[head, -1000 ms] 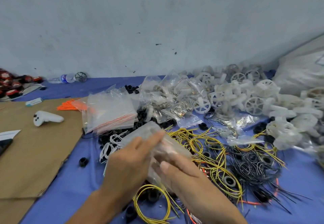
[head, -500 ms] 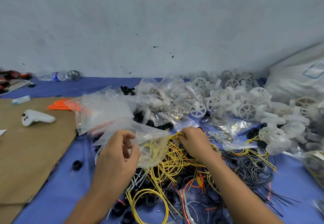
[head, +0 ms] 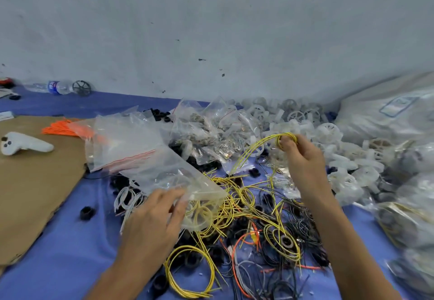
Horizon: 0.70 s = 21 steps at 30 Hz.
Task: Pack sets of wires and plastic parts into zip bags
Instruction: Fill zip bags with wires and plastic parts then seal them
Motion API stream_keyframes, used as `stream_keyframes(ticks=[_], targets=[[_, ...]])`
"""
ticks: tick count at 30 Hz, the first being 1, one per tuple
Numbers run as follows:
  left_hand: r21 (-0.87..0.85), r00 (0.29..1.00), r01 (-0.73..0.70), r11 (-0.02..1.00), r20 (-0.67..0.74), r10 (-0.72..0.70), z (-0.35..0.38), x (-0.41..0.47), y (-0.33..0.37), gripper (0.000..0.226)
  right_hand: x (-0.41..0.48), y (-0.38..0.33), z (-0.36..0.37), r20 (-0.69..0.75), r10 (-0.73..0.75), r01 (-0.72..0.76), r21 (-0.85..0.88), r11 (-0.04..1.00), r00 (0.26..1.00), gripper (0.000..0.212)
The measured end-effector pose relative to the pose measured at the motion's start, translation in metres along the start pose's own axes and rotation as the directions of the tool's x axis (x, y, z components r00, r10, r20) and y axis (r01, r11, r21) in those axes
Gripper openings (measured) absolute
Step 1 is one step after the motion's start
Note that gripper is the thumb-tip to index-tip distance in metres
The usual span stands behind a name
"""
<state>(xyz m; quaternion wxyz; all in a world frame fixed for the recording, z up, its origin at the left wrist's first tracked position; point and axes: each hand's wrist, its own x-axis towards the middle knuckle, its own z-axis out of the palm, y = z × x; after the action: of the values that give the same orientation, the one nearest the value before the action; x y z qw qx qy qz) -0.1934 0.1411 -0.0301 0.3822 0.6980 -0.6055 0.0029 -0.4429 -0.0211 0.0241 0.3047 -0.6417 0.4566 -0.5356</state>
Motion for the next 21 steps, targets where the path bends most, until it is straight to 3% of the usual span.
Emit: stream_keyframes(ticks=[4,7,12,15,17,19,21], targets=[[-0.005,0.999,0.028,1.0,0.045,-0.027,0.001,0.0,-0.004,0.025,-0.015,-0.016,-0.006,0.208,-0.007,-0.049,0.261,0.964,0.978,0.024],[-0.002,0.996,0.025,1.0,0.083,-0.025,0.002,-0.001,-0.004,0.02,-0.038,-0.021,0.004,0.374,0.046,-0.154,0.264,0.952,0.926,0.031],[-0.026,0.994,0.036,0.999,0.104,-0.033,0.001,-0.006,-0.002,0.034,-0.04,-0.03,0.016,0.228,0.13,-0.196,0.299,0.934,0.965,0.037],[-0.031,0.99,0.039,0.999,0.135,-0.034,0.0,-0.008,-0.003,0.038,-0.029,-0.052,0.008,0.151,0.011,-0.046,0.228,0.973,0.988,0.042],[-0.048,0.987,0.055,0.997,0.155,-0.047,0.0,-0.009,-0.003,0.04,-0.02,-0.068,0.0,0.107,-0.06,0.026,0.298,0.954,0.992,0.038],[-0.084,0.986,0.069,0.994,0.155,-0.056,0.0,-0.01,-0.002,0.038,-0.018,-0.078,-0.009,0.179,-0.098,-0.005,0.503,0.864,0.979,0.031],[-0.103,0.987,0.078,0.992,0.147,-0.062,0.001,-0.011,-0.001,0.036,-0.031,-0.077,-0.009,0.362,-0.095,-0.125,0.538,0.833,0.927,0.028]])
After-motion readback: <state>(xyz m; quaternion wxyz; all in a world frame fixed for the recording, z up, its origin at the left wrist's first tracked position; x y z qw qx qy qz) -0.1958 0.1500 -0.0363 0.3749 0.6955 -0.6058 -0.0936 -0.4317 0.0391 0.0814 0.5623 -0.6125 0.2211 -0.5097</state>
